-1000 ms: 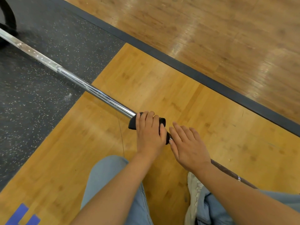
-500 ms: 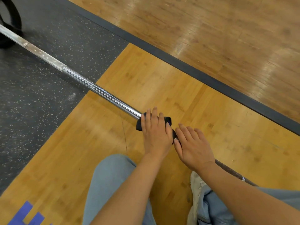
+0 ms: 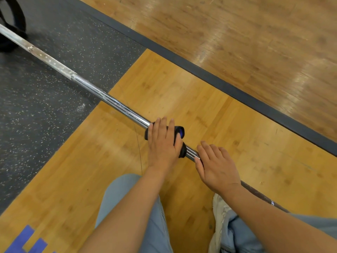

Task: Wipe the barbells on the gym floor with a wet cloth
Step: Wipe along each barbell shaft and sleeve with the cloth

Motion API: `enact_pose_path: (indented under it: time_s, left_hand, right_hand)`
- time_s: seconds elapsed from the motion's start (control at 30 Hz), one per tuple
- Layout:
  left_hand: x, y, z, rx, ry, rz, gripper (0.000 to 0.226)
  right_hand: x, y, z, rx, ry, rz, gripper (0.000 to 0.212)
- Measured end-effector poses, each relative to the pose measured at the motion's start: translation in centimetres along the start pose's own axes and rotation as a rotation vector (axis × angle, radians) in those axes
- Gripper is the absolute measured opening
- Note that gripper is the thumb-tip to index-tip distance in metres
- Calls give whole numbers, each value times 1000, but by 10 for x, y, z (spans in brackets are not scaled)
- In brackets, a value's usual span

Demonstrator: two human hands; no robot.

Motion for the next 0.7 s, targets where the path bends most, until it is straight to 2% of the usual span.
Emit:
enact_pose_path:
  time_s: [0.17,0.3,0.4,0.47,0.57,0.7]
  left_hand:
    - [32,7,28,-62,260,1,50]
    - [-17,-5,-11,29,171,-56,56]
    - [-24,-5,-10,50,95,-21,55]
    - [-9,1,6,49,129,-6,54]
    - [33,10,38,29,312,62,52]
    - [41,15,44,54,326,76,54]
  right_hand:
    - [-1,2,1,-7,8,21,61]
    - [-1,2,3,-1,12,7,62]
    - [-1,2,1,1,3,-4,62]
    - [-1,3,2,-6,4,-6,61]
    - [-2,3,1,-25,10,-4,61]
    - [-3,2,2,-27,18,-19,58]
Point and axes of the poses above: each hand's wrist, its own z-axis towards the middle knuckle, its own y-axis out of the back of the hand, x = y × z, the point moved 5 cm from there along z, towards the middle knuckle, and after that the axes turned 3 degrees about y, right-handed, at the moved point
